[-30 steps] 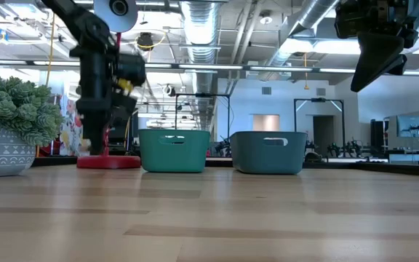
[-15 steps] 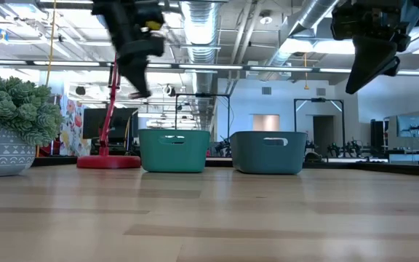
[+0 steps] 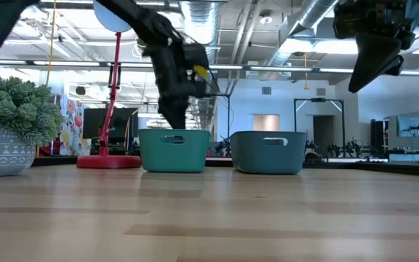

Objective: Sort batteries
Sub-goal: Put the black battery into the green bin

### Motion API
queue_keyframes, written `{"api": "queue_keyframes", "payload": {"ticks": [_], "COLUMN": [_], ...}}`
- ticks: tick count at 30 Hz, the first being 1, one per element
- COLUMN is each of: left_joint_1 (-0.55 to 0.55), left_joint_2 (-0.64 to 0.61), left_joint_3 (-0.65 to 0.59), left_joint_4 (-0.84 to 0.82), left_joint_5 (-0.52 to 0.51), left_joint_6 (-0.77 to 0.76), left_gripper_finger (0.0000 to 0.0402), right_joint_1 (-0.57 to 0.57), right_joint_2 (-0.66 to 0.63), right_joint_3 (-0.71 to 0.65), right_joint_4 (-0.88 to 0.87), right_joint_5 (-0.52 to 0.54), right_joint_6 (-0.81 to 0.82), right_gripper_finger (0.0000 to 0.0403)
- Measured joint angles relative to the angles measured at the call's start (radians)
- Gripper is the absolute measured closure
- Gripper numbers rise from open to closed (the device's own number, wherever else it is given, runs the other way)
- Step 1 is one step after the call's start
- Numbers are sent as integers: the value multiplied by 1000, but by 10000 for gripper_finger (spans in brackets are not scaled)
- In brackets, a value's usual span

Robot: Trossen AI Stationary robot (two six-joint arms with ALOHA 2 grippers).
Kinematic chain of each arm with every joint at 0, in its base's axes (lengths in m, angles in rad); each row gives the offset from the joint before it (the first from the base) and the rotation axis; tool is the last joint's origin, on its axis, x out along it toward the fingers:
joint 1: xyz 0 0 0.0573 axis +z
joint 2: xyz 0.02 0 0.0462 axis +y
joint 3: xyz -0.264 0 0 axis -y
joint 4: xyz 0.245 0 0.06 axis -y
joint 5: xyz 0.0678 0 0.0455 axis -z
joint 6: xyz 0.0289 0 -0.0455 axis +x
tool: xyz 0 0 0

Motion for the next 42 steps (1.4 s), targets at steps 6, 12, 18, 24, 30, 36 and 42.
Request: {"api": "queue_keyframes", "payload": {"ticks": [6,12,18,24,30,36,42], "left_joint_1": [1,1,-1,2,2,2,2], "left_joint_2": [111,170,184,183,184,184,184], "left_joint_3": [0,0,1,0,9,44,118], "left_joint_4": [43,34,24,25,21,2,-99], "left_joint_5": [4,14,16,14,13,13,12], "left_joint_6": [-30,-36,-65,-63,-63,-63,-53], "left_gripper_finger": [365,365,302,251,220,196,192], "right_joint_1": [22,21,21,21,21,21,21], "right_joint_2": [0,0,0,0,0,0,0], "right_joint_3": [0,0,0,0,0,0,0], "right_joint_4": [-1,-2,-5,-6,-8,-8,-8], "right_joint_5": [0,0,0,0,0,0,0], "right_joint_6": [15,16,15,15,15,15,15], "right_gripper_finger": [401,401,401,401,401,401,401]}}
